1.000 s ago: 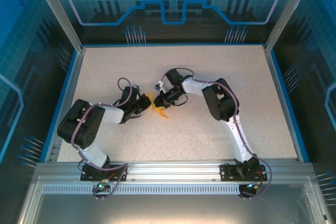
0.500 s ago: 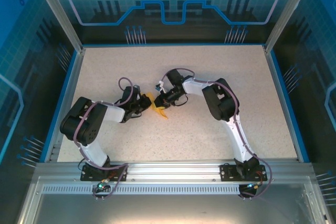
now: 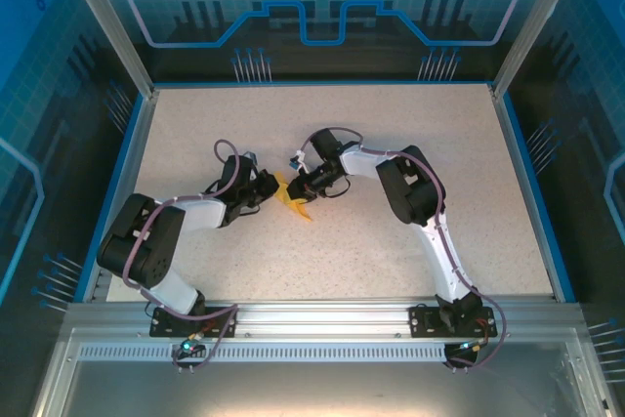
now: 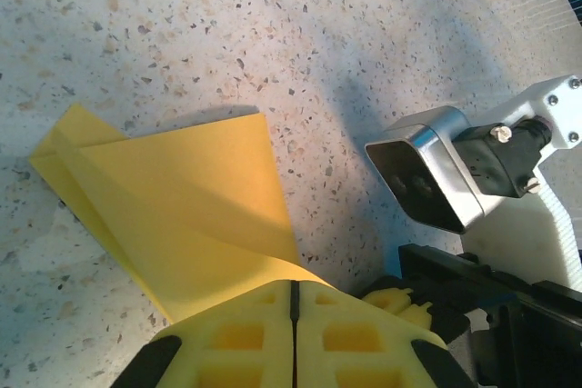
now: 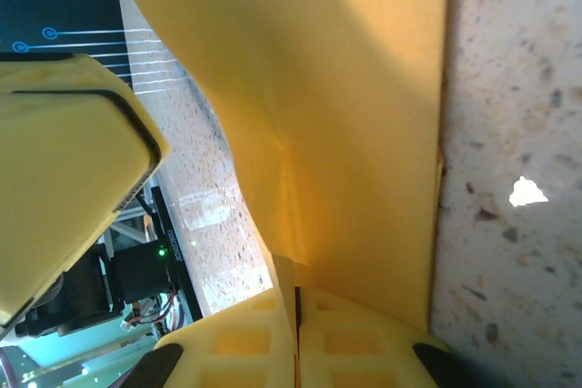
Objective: Fold a paper plane with a square sheet of paper (pick it up from the middle)
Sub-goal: Fold the wing for the fifth time at the center of the table.
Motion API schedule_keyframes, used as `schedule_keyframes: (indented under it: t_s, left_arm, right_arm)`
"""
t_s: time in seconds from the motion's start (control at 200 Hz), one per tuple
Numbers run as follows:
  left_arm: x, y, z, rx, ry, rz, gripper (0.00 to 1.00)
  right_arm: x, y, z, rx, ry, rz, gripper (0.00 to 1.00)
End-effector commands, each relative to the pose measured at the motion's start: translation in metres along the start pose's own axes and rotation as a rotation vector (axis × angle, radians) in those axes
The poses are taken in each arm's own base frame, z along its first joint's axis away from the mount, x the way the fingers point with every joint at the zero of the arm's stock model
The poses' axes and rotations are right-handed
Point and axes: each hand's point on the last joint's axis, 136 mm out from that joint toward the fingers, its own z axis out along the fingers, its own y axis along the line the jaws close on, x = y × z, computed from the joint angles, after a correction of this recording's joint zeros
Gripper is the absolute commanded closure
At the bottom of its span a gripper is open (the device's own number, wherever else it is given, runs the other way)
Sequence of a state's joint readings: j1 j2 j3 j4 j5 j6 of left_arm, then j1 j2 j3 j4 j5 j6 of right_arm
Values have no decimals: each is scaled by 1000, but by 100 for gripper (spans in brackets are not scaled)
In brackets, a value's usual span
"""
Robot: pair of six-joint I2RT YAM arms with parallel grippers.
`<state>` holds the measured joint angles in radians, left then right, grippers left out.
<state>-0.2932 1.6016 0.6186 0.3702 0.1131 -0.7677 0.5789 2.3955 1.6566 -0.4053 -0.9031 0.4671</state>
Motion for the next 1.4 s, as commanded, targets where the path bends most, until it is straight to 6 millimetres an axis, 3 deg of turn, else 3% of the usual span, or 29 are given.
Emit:
schedule_keyframes:
  t_s: [0.0,0.5,0.87,1.16,1.395]
  left_arm:
    - [2,6,3,-29,28,8,92]
    - [13,45,22,-205,79,-42,96]
    - [27,64,23,-288,134,-84,96]
    - [28,64,24,-293,142,-93,96]
    - [27,60,24,-273,140,-91,96]
  right_arm:
    - [41,-70,19,169,88,203,93]
    - [39,-65,17,157,84,186,90]
    - [21,-2,-16,125,3,-7,76]
    - [28,15,-25,183,-24,-98,71]
    - [19,22,-37,267,-110,-148,69]
